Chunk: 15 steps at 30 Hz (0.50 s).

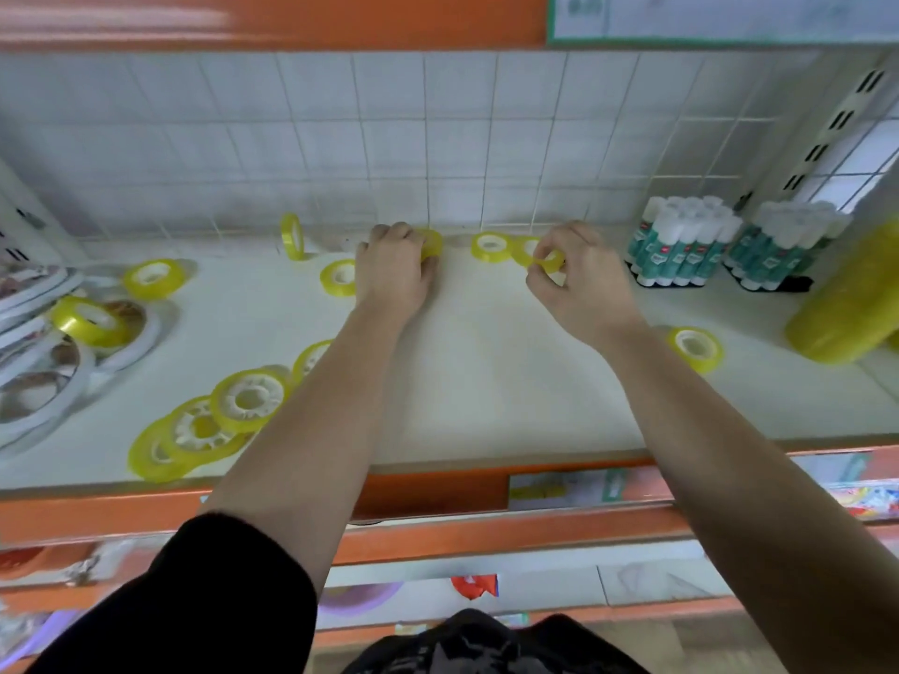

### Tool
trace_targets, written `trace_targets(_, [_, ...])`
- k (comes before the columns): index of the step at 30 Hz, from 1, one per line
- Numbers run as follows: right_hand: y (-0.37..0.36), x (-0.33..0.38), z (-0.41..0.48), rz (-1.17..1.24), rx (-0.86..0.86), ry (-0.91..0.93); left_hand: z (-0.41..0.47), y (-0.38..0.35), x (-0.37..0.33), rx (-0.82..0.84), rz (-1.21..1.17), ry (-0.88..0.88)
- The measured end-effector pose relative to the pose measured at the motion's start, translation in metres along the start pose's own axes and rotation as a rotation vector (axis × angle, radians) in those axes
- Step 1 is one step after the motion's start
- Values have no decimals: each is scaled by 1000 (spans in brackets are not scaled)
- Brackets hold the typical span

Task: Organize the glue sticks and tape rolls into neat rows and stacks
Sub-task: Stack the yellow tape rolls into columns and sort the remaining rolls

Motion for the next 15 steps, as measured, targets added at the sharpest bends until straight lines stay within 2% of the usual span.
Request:
trace_targets(8, [2, 2, -1, -17, -20, 33, 0, -2, 1, 13, -122, -18])
trace_targets(15, [17, 10, -15, -7, -110, 50, -21, 26, -4, -49, -317, -151])
Point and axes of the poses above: each hand's wrist, its own z-axis towards the middle knuckle, its own y-axis out of the back of the hand, x = y × z, the point moved 1 cm from there along z, towards the middle knuckle, and after that the axes turned 8 degrees about y, right-handed, at the moved point
